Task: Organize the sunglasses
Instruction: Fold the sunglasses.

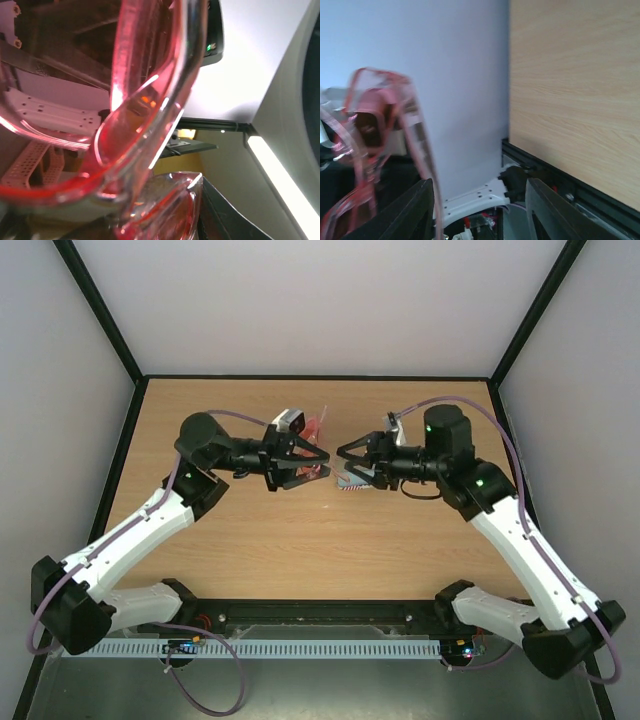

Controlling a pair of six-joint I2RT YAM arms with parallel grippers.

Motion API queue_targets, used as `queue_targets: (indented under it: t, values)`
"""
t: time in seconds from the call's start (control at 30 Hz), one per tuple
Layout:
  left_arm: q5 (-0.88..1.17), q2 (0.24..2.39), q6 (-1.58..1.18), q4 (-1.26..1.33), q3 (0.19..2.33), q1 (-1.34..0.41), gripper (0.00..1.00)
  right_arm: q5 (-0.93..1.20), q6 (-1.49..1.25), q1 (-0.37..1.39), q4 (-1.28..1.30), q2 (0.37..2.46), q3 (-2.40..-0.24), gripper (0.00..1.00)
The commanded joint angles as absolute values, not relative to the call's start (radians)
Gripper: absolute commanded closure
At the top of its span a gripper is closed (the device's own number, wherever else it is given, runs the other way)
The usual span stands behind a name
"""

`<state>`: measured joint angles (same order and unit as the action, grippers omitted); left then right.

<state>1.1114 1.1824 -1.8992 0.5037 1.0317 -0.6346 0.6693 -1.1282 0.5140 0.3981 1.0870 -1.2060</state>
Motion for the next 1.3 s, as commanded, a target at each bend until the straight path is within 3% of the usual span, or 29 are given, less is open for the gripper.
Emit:
queue_targets:
  t: [0.0, 0.2, 0.57, 1.27]
  values:
    - [1.079, 1.152, -2.097, 0.780, 1.014, -0.641, 0.72, 0.735, -1.340, 0.511, 0.016, 1.015, -1.104, 0.46]
    - [1.029, 1.152, -2.200, 0.895, 1.009, -0.655, 0.70, 0.757, -1.597, 0.511, -0.448, 1.012, -0.965, 0.39]
    - [0.988, 1.131, -2.207, 0.900, 0.984, -0.690, 0.69, 0.731, -1.769, 0.511, -0.828, 1.100, -0.956, 0.36]
    - [0.956, 1.173, -2.301, 1.068, 0.945, -0.690, 0.68, 0.839, -1.669, 0.628, -0.694, 1.171, -1.098, 0.51]
